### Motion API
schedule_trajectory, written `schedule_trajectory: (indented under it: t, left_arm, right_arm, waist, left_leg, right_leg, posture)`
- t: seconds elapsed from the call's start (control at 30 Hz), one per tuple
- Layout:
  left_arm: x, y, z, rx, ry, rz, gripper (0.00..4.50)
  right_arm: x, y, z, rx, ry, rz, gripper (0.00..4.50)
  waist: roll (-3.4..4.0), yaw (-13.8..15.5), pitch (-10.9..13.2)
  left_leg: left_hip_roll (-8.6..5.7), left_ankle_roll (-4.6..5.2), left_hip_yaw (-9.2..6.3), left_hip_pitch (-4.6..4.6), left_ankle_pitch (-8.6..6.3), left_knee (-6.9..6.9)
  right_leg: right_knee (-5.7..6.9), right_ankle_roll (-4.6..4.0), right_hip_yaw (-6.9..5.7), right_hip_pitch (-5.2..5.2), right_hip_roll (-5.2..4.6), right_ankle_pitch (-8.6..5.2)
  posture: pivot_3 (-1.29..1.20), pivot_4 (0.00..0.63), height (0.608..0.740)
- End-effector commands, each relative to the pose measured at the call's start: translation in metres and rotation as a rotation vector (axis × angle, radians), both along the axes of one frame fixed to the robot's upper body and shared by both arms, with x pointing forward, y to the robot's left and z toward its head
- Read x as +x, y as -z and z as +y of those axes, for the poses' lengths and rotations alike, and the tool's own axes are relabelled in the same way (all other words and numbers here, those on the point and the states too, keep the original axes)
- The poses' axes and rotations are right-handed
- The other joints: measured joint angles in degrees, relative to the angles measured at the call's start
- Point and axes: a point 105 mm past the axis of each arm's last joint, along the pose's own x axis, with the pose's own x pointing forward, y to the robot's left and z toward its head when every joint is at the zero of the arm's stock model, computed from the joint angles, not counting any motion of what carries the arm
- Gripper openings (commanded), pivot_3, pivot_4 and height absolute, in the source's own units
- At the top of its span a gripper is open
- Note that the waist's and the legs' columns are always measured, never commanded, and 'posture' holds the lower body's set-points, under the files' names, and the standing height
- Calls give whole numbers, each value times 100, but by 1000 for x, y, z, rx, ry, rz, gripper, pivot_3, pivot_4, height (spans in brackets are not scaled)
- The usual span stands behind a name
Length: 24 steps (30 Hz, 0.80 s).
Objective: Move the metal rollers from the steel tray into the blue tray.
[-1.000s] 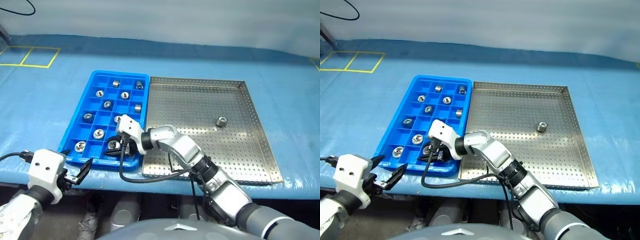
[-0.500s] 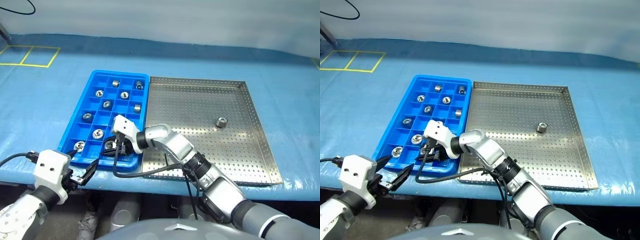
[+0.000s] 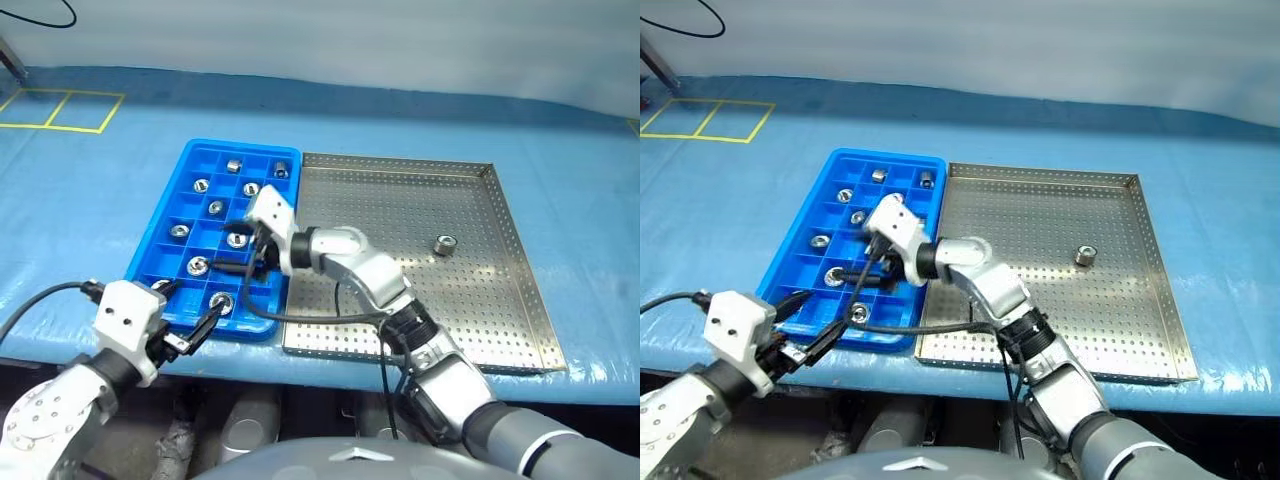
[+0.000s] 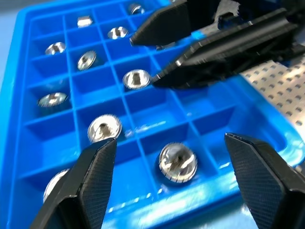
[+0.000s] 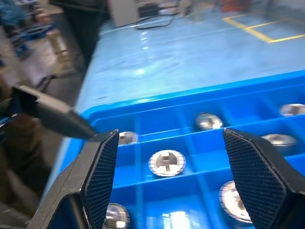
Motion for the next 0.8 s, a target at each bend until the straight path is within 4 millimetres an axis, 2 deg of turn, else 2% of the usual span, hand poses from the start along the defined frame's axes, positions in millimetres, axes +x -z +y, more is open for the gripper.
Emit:
schedule_trajectory:
  t: [0.03,0.2,0.33,0.4,0.63,0.8]
  left_arm:
    - [17,-7,-19,-26,112,-50,3963]
    - [52,-9,-52,-2,258,-106,3963]
    - [66,-7,-76,-11,363,-120,3963]
    - [73,-8,-96,-26,459,-119,3963]
    - [81,-13,-133,-73,639,-116,3963]
    - [81,-7,-146,-59,705,-92,3963]
  right_arm:
    - [28,-15,-52,-35,227,-85,3666]
    - [53,-2,-136,-138,555,-71,3666]
    - [56,11,-174,-210,709,-54,3666]
    - [52,19,-194,-220,779,-22,3666]
    - [41,33,-218,-227,887,31,3666]
    - [39,38,-228,-210,939,59,3666]
  waist:
    - [1,-2,0]
    - [3,-87,-2]
    - [4,-322,-2]
    - [4,-373,-2]
    - [5,-598,-3]
    - [5,-698,-3]
  left_leg:
    - [-1,0,0,0,1,0]
    - [0,1,6,0,2,-2]
    - [5,14,31,-1,-5,-5]
    - [10,22,43,-1,-10,-5]
    - [8,70,83,3,-33,6]
    - [5,94,114,7,-41,20]
  right_leg:
    - [0,0,0,1,-1,0]
    - [-1,-25,2,1,1,18]
    - [-3,-16,20,-6,-7,24]
    - [-7,-11,28,-9,-10,27]
    - [-11,12,52,-9,-8,40]
    - [-15,37,95,-8,-1,54]
  posture:
    - [74,150,740]
    - [-16,150,740]
    - [-71,150,740]
    - [-113,150,740]
    - [-177,150,740]
    - [-202,150,740]
